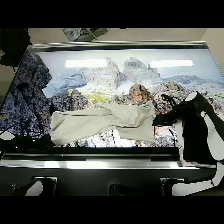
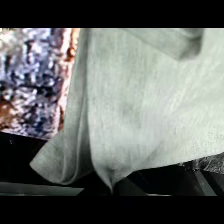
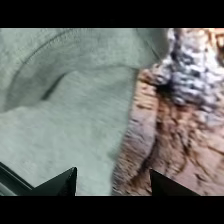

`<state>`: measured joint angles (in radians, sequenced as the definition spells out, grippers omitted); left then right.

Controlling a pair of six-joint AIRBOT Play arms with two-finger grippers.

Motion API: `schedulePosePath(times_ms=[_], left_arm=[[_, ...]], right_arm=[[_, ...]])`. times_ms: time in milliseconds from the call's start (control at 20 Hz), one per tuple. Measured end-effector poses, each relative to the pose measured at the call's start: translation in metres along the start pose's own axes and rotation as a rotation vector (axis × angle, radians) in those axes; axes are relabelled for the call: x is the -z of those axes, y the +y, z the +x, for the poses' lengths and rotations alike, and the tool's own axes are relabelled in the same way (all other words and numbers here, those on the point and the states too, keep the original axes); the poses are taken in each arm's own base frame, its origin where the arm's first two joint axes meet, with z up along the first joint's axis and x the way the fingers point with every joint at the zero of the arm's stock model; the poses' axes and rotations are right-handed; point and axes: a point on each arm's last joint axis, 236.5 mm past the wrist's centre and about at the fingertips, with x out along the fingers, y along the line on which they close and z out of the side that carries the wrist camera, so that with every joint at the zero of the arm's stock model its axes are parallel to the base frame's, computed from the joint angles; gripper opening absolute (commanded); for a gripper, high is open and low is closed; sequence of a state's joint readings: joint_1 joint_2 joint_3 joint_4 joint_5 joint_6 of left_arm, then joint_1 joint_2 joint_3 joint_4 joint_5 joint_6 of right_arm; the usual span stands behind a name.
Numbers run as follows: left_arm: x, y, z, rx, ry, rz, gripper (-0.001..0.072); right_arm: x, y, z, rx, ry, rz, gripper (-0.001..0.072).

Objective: Fold the shirts.

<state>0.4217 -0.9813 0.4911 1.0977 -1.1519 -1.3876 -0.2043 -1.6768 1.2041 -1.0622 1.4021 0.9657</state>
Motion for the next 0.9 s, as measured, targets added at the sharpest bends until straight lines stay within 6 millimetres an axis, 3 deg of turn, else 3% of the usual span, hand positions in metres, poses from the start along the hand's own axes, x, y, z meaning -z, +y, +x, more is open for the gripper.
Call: schedulePosePath(times_ms=[50,100,150,300,400,500,550,600,700,800,850,900], left_arm=[[0.0,0.0,-0.001,0.0,-0.004,0.002,0.0028],[-0.001,-0.001,-0.001,0.0,-0.007,0.005,0.0027],[-0.003,-0.002,-0.003,0.001,-0.012,0.016,0.0027],[-0.022,-0.01,-0.02,0.0,-0.068,0.079,0.0025],[-0.055,-0.026,-0.053,0.0,-0.176,0.148,0.0025],[-0.094,-0.055,-0.112,0.002,-0.348,0.234,0.0025],[-0.113,-0.074,-0.15,0.002,-0.451,0.281,0.0025],[-0.13,-0.099,-0.202,0.01,-0.583,0.333,0.0025],[-0.141,-0.148,-0.303,0.029,-0.828,0.421,0.0025],[-0.123,-0.198,-0.413,0.055,-1.095,0.505,0.0025],[-0.107,-0.217,-0.456,0.071,-1.203,0.535,0.0025],[-0.086,-0.234,-0.496,0.089,-1.306,0.56,0.0025]], right_arm=[[-0.002,0.007,0.009,-0.031,0.004,-0.002,0.0379],[-0.006,0.012,0.018,-0.043,0.004,-0.006,0.0178],[-0.01,0.012,0.025,-0.034,0.0,-0.014,0.0048],[-0.026,0.021,0.028,-0.011,-0.04,-0.05,0.0046],[-0.05,0.024,-0.002,0.066,-0.133,-0.117,0.0046],[-0.075,0.052,-0.06,0.144,-0.267,-0.234,0.0047],[-0.088,0.07,-0.105,0.213,-0.371,-0.303,0.0047],[-0.101,0.09,-0.16,0.309,-0.506,-0.373,0.0047],[-0.101,0.142,-0.274,0.5,-0.784,-0.493,0.0046],[-0.065,0.2,-0.391,0.701,-1.091,-0.547,0.0046],[-0.035,0.229,-0.441,0.782,-1.24,-0.558,0.0046],[-0.004,0.252,-0.475,0.841,-1.347,-0.565,0.0046]])
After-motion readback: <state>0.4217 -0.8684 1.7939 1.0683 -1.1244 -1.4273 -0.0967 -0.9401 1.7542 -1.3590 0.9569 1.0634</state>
